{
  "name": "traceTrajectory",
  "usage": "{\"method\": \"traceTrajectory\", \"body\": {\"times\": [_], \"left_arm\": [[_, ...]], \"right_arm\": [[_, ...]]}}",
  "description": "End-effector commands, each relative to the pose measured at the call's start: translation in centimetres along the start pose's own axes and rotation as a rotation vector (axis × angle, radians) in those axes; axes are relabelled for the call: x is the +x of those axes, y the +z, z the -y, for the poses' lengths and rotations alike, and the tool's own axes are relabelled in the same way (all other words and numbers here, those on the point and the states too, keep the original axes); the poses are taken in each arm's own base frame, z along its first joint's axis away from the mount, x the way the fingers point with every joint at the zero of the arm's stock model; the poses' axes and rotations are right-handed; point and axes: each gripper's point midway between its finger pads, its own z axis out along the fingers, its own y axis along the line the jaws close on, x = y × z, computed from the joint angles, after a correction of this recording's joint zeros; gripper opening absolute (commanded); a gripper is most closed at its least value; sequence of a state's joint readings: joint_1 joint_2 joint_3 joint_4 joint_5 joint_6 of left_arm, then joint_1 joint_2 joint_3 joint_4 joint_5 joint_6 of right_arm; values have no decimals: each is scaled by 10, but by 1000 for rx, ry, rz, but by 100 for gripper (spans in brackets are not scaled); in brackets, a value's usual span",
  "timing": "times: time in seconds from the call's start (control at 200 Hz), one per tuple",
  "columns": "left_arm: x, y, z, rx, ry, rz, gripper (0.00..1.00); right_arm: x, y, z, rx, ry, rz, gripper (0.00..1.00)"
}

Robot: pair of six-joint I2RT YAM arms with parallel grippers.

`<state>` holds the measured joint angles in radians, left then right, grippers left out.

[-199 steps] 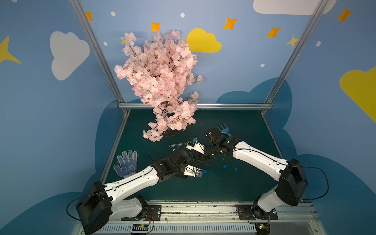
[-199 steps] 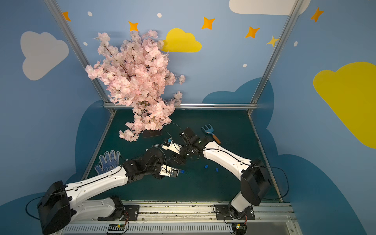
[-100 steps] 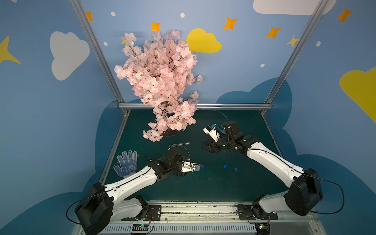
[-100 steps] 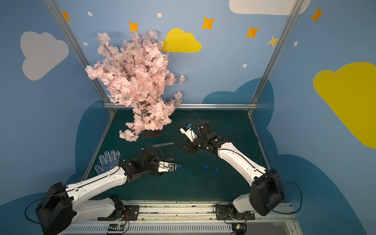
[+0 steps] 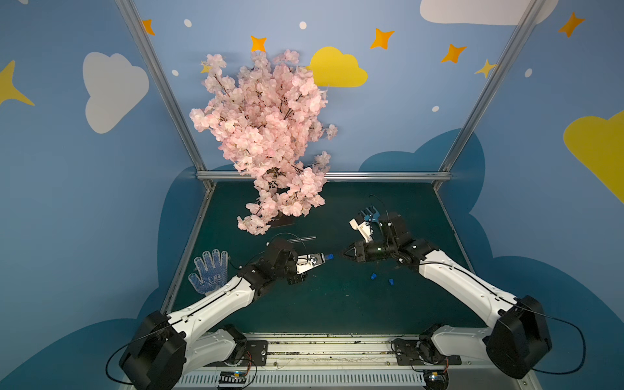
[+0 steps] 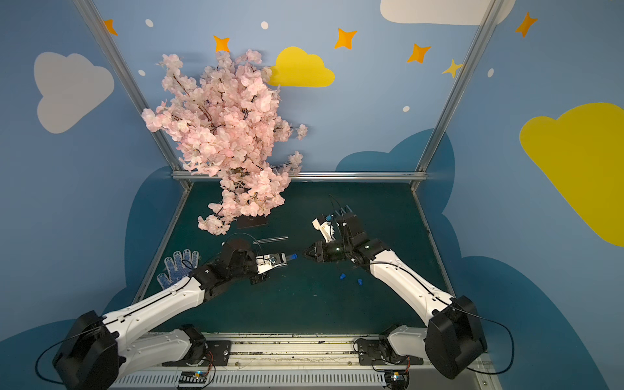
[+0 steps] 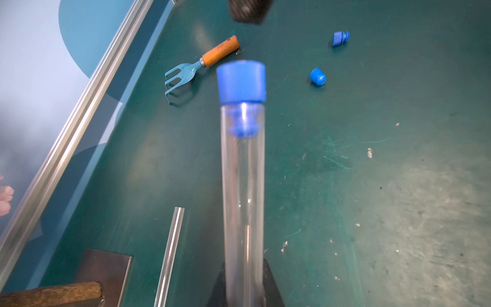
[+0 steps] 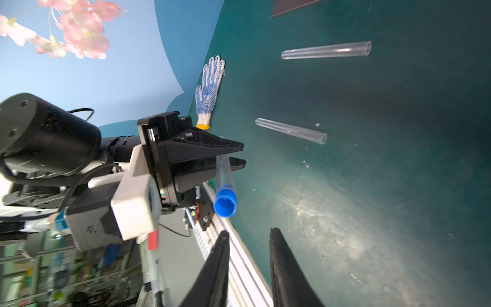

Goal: Insert stoppers into test tubes
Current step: Insert the stopper into the test tube.

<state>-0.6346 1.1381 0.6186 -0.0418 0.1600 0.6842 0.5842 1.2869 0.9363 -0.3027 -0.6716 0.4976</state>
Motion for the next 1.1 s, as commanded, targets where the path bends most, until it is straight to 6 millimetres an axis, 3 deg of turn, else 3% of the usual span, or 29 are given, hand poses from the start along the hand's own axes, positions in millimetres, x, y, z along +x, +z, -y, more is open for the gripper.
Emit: {"method": "traceTrajectory", "body": {"times": [0.0,0.541,1.096], "left_arm": [[-14,-5,-1,15,-36,68,2],[-22,-8,5,53,-31,109,2],[-29,-8,2,54,-42,124,2]], "right_arm": [[-4,0,-17,-82,30,-6,28],[-8,10,-20,-115,35,-40,26],[5,29,-23,-138,35,-128,22]]}}
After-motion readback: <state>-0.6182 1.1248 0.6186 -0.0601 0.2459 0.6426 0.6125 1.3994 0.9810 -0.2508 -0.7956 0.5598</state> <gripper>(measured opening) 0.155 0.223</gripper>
